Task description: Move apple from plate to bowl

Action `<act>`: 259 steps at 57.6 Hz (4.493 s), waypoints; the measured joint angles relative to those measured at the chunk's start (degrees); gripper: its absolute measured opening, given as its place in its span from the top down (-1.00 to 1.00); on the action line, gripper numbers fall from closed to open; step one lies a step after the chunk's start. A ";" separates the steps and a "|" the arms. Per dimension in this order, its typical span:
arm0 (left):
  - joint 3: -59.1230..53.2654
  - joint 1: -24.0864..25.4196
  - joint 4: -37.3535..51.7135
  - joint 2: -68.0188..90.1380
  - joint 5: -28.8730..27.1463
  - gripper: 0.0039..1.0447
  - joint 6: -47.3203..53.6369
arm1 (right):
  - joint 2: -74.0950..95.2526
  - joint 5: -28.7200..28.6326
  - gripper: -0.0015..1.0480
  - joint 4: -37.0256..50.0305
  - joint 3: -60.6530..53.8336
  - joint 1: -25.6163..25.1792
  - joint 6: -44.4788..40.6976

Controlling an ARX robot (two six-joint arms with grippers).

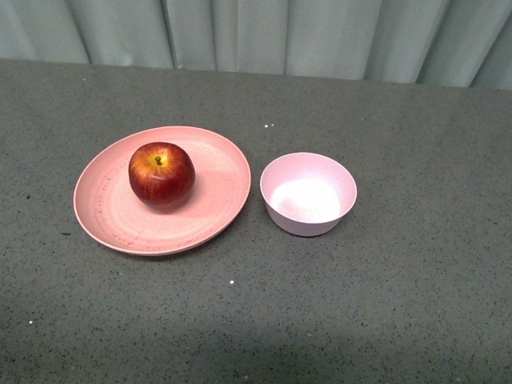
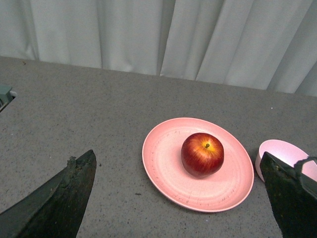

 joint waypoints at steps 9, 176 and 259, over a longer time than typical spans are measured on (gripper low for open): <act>9.44 -3.98 18.93 37.73 -0.96 -0.88 -0.07 | -0.02 0.00 -0.82 0.00 0.00 0.00 0.00; 56.11 -36.39 11.87 96.17 -7.80 -0.40 -14.38 | -0.02 0.00 -0.82 0.00 0.00 0.00 0.00; 27.21 -29.75 19.47 65.51 -12.74 -0.88 -14.45 | -0.02 0.00 -0.82 0.00 0.00 0.00 0.00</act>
